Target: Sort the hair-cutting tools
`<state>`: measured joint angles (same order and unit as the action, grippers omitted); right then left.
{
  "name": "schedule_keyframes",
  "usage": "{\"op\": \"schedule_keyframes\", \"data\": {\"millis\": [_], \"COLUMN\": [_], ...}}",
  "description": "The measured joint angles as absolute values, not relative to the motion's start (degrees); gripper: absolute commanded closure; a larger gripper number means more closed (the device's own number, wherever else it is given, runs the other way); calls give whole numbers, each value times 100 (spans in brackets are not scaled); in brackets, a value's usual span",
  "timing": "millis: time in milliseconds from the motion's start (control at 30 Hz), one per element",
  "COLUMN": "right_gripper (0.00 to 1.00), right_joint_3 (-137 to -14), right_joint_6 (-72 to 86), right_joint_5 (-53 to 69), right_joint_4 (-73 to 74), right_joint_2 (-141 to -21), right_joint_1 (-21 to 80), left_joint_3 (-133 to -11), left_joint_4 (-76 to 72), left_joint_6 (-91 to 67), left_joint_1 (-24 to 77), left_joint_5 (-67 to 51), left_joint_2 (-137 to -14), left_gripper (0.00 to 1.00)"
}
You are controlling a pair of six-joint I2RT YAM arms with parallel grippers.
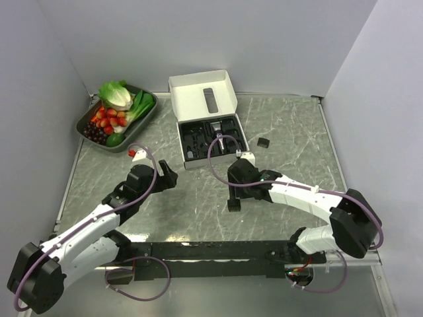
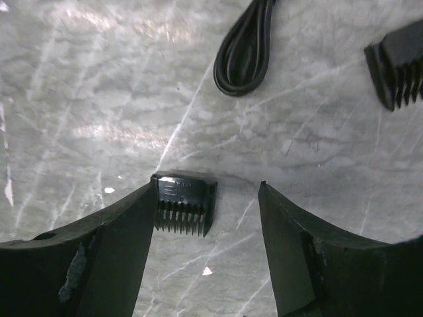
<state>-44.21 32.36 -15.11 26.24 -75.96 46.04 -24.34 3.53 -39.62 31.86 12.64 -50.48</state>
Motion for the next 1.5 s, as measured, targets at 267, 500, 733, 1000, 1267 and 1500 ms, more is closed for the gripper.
{"op": "schedule_keyframes", "data": {"millis": [267, 500, 733, 1000, 1267, 1500], "right_gripper": [27, 27, 27, 36, 52, 55], "right_joint_3": [-4344, -4217, -4147, -4206, -4427, -4547], "right_joint_6": [3590, 3824, 3911, 3852, 3896, 3806], "right_joint_5": [-1490, -1404, -1404, -1573, -1885, -1997], "right_joint_4": [2574, 2418, 2274, 2294, 2359, 2515], "right_joint_2": [-7784, -8123, -8342, -8479, -8731, -8766], "right_joint_1": [4831, 5068, 5103, 5179, 5446, 5553], "left_joint_3": [-2432, -2432, -2432, -2432, -2432, -2432], "left_joint_4": [281, 281, 281, 281, 281, 281], "left_joint_6": [-3959, -3959, -3957, -3957, -3957, -3957], "left_joint_1": [3188, 3197, 3197, 3197, 3197, 3197], "left_joint_5": [1162, 1135, 1138, 1138, 1140, 1142], "left_joint_2": [-5002, -5000, -4995, -4995, -4995, -4995], "left_gripper": [10, 10, 10, 10, 10, 10]}}
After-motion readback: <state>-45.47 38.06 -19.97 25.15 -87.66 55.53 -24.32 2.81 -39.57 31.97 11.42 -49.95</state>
